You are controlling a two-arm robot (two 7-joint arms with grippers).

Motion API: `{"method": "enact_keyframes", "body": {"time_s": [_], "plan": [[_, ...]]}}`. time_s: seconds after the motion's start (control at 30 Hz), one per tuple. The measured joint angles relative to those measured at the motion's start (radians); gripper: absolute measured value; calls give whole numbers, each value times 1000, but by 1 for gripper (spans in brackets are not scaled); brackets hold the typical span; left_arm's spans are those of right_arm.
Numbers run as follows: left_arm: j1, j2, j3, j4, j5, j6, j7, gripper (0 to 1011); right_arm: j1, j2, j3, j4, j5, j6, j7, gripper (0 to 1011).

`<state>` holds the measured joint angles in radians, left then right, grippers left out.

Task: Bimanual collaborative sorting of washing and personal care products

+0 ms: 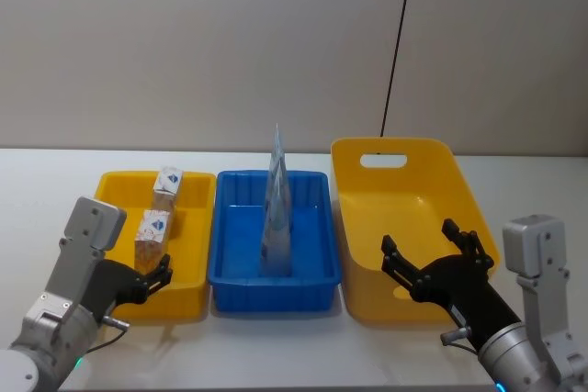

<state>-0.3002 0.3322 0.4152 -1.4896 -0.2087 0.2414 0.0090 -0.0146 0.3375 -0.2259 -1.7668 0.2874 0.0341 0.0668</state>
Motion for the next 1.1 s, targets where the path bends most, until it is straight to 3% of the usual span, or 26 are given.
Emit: {"method": "enact_keyframes", "body": {"time_s": [0.47,1.1], "plan": [[-35,-24,-2,85,6,13,-21,1001,0,0,0,0,0,0,0,1000],[-89,-53,-21,150,6,7,-50,1001,0,0,0,0,0,0,0,1000]]}}
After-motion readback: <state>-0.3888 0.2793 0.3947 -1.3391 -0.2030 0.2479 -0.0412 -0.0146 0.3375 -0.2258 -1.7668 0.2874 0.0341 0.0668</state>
